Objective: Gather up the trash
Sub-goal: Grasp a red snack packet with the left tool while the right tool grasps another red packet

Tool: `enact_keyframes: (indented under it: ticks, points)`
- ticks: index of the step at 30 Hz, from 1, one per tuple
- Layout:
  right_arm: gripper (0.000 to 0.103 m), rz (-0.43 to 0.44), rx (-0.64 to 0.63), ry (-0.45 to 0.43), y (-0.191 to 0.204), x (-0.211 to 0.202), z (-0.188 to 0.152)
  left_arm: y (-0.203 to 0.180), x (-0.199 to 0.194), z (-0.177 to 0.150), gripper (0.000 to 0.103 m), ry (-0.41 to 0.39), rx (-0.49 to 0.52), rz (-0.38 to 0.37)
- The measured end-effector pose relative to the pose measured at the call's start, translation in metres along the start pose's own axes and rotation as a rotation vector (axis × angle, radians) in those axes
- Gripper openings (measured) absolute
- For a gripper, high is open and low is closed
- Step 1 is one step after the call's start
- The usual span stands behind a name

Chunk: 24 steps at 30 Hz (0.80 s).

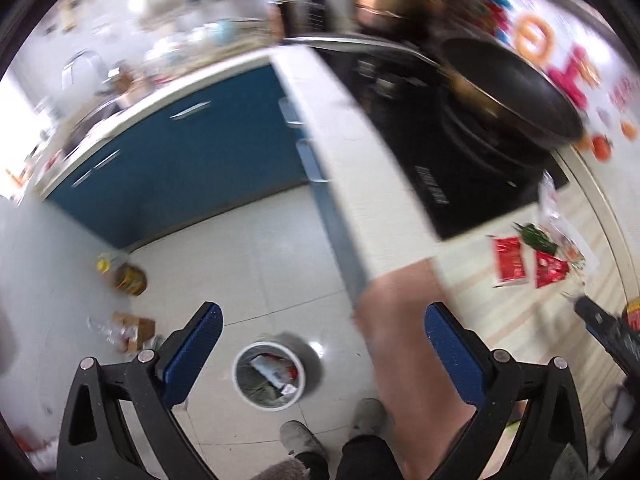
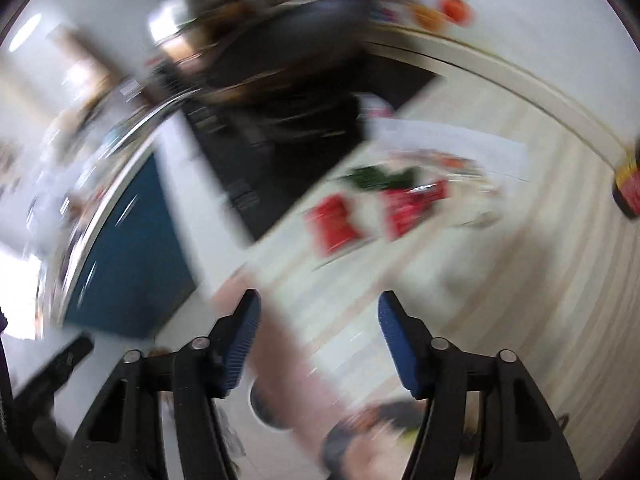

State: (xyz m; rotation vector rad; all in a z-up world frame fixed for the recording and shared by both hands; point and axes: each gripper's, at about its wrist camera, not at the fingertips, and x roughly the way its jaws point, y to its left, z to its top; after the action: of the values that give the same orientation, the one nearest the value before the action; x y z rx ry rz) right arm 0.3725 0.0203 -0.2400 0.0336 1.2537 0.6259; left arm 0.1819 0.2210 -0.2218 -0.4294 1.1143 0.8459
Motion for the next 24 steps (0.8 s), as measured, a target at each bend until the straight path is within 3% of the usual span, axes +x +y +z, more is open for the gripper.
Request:
enact_keyframes:
  ticks: [4, 10, 12, 17, 21, 23, 24]
  points:
    - [0.063, 0.004, 0.149, 0.049, -0.056, 0.056, 0.04, -0.061, 0.038, 0.025, 0.103, 0.053, 0.077, 0.013]
    - [0.062, 0.014, 0.17, 0.082, -0.065, 0.109, 0.065, -0.116, 0.097, 0.037, 0.103, 0.156, 0.139, 0.049]
    - [0.033, -0.011, 0.16, 0.084, -0.065, 0.123, 0.067, -0.126, 0.104, 0.038, 0.103, 0.176, 0.143, 0.038]
    - [0.026, -0.024, 0.167, 0.014, -0.075, 0.111, 0.065, -0.159, 0.118, 0.039, 0.103, 0.234, 0.143, -0.066]
    - [0.025, -0.074, 0.164, -0.041, -0.089, 0.088, 0.062, -0.189, 0.132, 0.039, 0.101, 0.296, 0.163, -0.153]
    - [0.025, -0.094, 0.166, -0.048, -0.097, 0.083, 0.06, -0.203, 0.141, 0.036, 0.086, 0.329, 0.184, -0.183]
    - [0.025, -0.101, 0.17, -0.048, -0.1, 0.082, 0.059, -0.209, 0.146, 0.035, 0.068, 0.345, 0.199, -0.18]
